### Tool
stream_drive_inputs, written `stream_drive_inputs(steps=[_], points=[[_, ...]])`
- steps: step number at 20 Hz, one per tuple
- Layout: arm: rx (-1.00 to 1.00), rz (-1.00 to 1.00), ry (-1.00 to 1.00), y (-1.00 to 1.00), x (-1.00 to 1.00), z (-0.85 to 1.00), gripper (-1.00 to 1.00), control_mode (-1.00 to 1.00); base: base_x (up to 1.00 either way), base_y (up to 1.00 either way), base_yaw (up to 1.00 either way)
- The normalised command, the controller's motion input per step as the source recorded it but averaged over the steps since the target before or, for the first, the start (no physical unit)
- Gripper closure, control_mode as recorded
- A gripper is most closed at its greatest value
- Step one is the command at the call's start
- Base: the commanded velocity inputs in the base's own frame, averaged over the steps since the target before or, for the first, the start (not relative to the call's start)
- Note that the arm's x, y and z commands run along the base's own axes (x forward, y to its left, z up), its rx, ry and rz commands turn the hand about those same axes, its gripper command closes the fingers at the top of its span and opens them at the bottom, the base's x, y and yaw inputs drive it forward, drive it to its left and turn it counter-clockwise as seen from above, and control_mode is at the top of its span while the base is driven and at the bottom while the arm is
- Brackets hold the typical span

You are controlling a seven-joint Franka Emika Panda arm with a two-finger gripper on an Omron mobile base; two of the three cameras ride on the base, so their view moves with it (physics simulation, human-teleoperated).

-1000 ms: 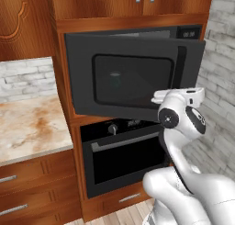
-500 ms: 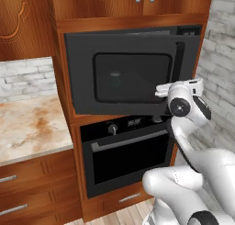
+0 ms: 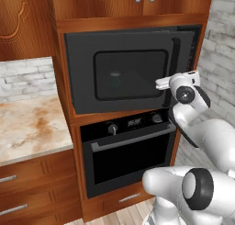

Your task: Pick the mug from the counter and place it inside the microwave. Then close the microwave.

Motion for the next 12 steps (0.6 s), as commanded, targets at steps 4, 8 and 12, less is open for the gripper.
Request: stream_drive_inputs(steps=[4,8,12], points=[[0.00,0.09,0.05,-0.27,0.44,0.19,-1.00,-1.00,0.00,0.00,0.00],[0.00,0.10,0.05,-0.24,0.39,0.27,-1.00,-1.00,0.00,0.00,0.00],[0.00,0.10,0.04,-0.21,0.27,0.26,-1.00,-1.00,0.00,0.00,0.00]])
